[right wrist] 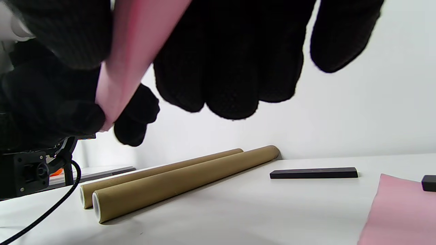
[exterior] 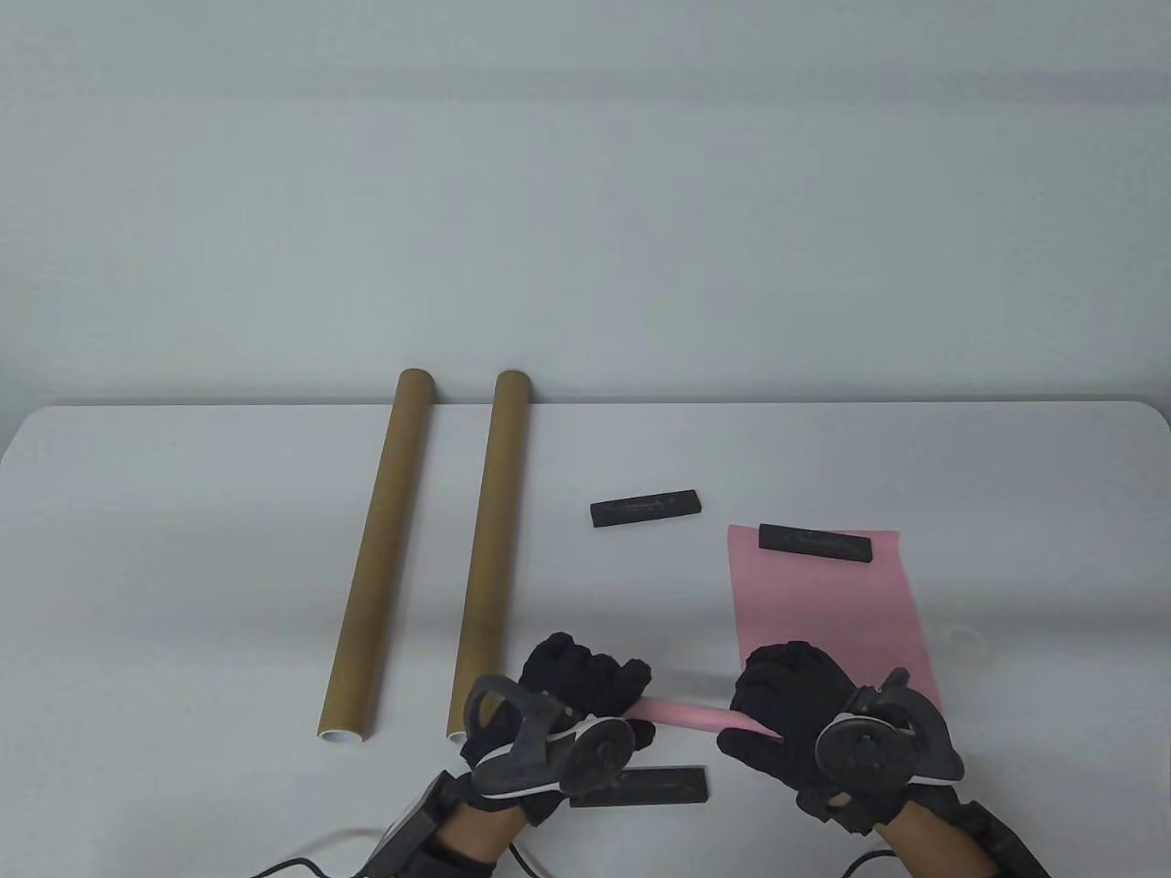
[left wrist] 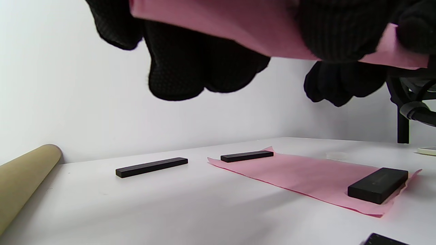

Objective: Roll up papers and store in mailing tubes

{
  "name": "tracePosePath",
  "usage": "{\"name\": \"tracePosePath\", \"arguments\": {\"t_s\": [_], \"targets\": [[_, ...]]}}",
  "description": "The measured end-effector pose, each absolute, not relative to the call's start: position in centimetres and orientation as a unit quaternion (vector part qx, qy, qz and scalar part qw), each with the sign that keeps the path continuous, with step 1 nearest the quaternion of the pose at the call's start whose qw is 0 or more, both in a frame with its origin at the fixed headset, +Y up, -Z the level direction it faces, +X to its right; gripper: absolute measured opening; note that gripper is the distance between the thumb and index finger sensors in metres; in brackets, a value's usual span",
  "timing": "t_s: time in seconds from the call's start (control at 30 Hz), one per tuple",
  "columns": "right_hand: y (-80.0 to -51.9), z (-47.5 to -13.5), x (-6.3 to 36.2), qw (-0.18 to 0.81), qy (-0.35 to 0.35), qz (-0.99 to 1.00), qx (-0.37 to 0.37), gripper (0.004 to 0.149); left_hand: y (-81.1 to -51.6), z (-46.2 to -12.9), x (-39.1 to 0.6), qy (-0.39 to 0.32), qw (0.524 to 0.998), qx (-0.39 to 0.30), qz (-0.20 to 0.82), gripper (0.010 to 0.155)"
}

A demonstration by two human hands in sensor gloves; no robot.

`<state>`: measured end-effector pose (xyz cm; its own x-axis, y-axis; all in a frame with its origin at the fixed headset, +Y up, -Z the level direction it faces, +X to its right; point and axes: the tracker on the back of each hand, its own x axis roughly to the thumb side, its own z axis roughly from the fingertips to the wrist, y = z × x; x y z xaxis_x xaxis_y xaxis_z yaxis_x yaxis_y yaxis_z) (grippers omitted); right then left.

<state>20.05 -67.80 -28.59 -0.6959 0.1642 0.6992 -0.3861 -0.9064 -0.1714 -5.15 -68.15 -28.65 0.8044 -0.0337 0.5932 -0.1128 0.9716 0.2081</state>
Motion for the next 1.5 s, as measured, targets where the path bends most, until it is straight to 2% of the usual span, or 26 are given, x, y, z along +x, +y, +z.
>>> {"name": "tracePosePath", "arguments": {"t_s": [0.1, 0.23, 0.33, 0.47, 0.57, 0.67, 0.83, 0.9, 1.07, 1.23, 1.3, 1.37, 1.5], "targets": [[-67.71, -28.53, 20.06, 0.136, -0.171, 0.909, 0.355, 0.060, -68.16, -28.96, -5.30, -0.310, 0.944, 0.107, 0.036, 0.066], [-67.57, -28.34, 19.93, 0.127, -0.179, 0.908, 0.357, 0.054, -68.13, -28.85, -5.42, -0.301, 0.946, 0.113, 0.028, 0.068], [-67.71, -28.63, 20.08, 0.163, -0.149, 0.906, 0.360, 0.056, -68.01, -28.66, -5.23, -0.311, 0.942, 0.122, 0.021, 0.064], [-67.66, -28.65, 20.23, 0.143, -0.155, 0.910, 0.356, 0.062, -68.11, -28.76, -5.13, -0.315, 0.942, 0.108, 0.031, 0.063], [-67.44, -28.38, 20.14, 0.123, -0.175, 0.909, 0.358, 0.052, -68.25, -28.82, -5.15, -0.313, 0.943, 0.107, 0.031, 0.065], [-67.26, -28.34, 19.97, 0.141, -0.155, 0.906, 0.367, 0.054, -68.13, -28.53, -5.07, -0.320, 0.939, 0.123, 0.022, 0.065], [-67.11, -28.08, 20.12, 0.133, -0.189, 0.905, 0.356, 0.059, -68.20, -28.80, -5.22, -0.317, 0.942, 0.105, 0.043, 0.063], [-67.01, -27.96, 20.04, 0.126, -0.195, 0.904, 0.359, 0.055, -68.19, -28.81, -5.19, -0.317, 0.941, 0.108, 0.039, 0.064], [-67.33, -28.40, 20.06, 0.142, -0.156, 0.908, 0.362, 0.052, -68.04, -28.31, -4.94, -0.327, 0.936, 0.131, 0.024, 0.066], [-67.40, -28.45, 20.12, 0.141, -0.151, 0.907, 0.367, 0.061, -68.01, -28.42, -4.90, -0.331, 0.936, 0.119, 0.033, 0.062], [-67.28, -28.21, 19.92, 0.112, -0.174, 0.908, 0.364, 0.056, -68.05, -28.50, -4.95, -0.329, 0.936, 0.116, 0.035, 0.063], [-67.25, -28.32, 19.85, 0.111, -0.163, 0.910, 0.364, 0.051, -68.10, -28.51, -4.90, -0.328, 0.937, 0.118, 0.029, 0.066], [-67.41, -28.65, 20.09, 0.153, -0.133, 0.908, 0.366, 0.053, -67.94, -28.21, -4.75, -0.333, 0.933, 0.133, 0.014, 0.061]]}}
